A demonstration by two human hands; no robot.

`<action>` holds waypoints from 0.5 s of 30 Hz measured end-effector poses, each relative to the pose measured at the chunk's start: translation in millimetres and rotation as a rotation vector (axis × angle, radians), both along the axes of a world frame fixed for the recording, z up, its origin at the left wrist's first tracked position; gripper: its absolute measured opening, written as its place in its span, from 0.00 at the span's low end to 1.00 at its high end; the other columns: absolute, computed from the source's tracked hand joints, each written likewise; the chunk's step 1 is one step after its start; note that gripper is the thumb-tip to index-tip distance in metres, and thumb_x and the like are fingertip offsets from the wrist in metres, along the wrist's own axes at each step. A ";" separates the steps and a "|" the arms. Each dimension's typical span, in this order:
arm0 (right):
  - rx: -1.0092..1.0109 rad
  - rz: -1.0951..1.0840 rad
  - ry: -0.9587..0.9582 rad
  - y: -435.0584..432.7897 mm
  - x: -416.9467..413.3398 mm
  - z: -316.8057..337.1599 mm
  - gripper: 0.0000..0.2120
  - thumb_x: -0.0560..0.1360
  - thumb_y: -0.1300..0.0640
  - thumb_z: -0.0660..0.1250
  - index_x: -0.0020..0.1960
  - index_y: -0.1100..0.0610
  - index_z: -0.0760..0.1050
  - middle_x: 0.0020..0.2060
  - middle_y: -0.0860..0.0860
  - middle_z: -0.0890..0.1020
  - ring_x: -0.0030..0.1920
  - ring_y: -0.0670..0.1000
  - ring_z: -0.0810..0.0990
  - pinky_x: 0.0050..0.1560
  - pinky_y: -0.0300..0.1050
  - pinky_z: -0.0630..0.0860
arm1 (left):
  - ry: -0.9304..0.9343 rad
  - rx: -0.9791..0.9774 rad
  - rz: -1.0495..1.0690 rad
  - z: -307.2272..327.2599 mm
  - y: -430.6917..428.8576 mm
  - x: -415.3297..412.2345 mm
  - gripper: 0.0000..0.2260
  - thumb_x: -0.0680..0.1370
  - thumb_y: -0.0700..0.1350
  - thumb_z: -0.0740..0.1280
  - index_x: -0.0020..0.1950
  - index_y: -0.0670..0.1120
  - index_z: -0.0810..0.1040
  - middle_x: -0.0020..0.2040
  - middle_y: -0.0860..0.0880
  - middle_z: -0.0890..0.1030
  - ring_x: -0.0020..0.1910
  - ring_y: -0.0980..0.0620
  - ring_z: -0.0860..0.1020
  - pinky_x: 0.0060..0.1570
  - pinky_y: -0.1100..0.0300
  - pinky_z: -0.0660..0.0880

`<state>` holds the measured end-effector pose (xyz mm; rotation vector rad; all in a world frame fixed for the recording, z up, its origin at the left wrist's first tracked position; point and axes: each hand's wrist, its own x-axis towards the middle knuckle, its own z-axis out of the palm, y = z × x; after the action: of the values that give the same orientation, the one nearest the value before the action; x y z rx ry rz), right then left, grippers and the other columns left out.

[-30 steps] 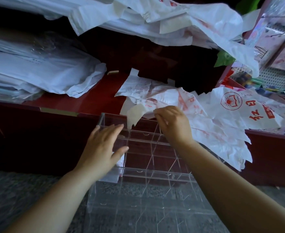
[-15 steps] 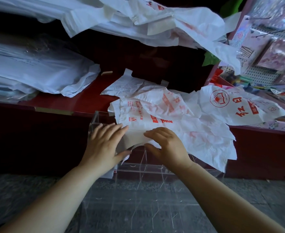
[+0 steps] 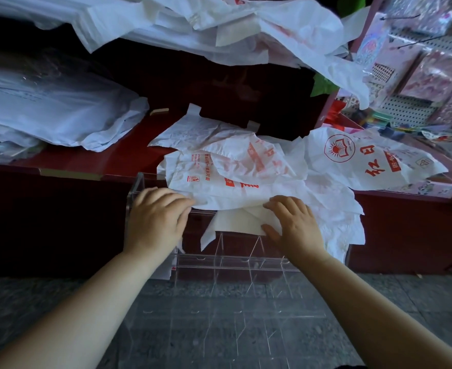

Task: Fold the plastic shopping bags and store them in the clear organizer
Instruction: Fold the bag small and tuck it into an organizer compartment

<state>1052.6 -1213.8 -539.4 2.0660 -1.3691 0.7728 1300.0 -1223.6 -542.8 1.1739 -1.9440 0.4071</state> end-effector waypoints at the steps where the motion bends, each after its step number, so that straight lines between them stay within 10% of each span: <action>1: 0.008 -0.006 0.009 -1.3 -3.4 0.9 0.17 0.57 0.56 0.75 0.45 0.59 0.79 0.41 0.54 0.82 0.41 0.58 0.81 0.40 0.50 0.79 | 0.008 -0.005 0.009 1.7 0.3 0.3 0.13 0.72 0.45 0.59 0.41 0.44 0.83 0.39 0.49 0.84 0.46 0.50 0.76 0.52 0.56 0.64; 8: 0.071 -0.042 -0.004 -6.5 -20.8 16.5 0.26 0.48 0.62 0.80 0.45 0.61 0.79 0.43 0.57 0.83 0.43 0.59 0.81 0.41 0.54 0.78 | -0.230 -0.073 -0.039 0.9 1.2 -22.5 0.16 0.67 0.46 0.72 0.53 0.43 0.79 0.49 0.45 0.83 0.54 0.47 0.72 0.59 0.51 0.61; 12: -0.016 0.060 0.054 1.6 -23.9 8.5 0.23 0.59 0.54 0.76 0.48 0.56 0.69 0.45 0.58 0.81 0.51 0.55 0.71 0.48 0.49 0.75 | -0.267 -0.006 -0.029 15.8 -12.1 -31.5 0.03 0.66 0.41 0.70 0.38 0.45 0.84 0.38 0.48 0.84 0.41 0.46 0.82 0.55 0.53 0.62; 15: 0.055 0.101 0.224 7.5 -25.1 0.9 0.26 0.62 0.38 0.68 0.50 0.54 0.67 0.47 0.55 0.81 0.51 0.55 0.74 0.51 0.48 0.66 | -0.295 0.104 -0.018 26.6 -21.0 -28.9 0.15 0.69 0.48 0.59 0.29 0.47 0.82 0.31 0.52 0.82 0.36 0.48 0.81 0.53 0.55 0.62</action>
<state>1027.5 -1206.3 -538.5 2.2034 -1.1823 0.5302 1271.1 -1244.6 -516.2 1.2156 -2.2508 0.4975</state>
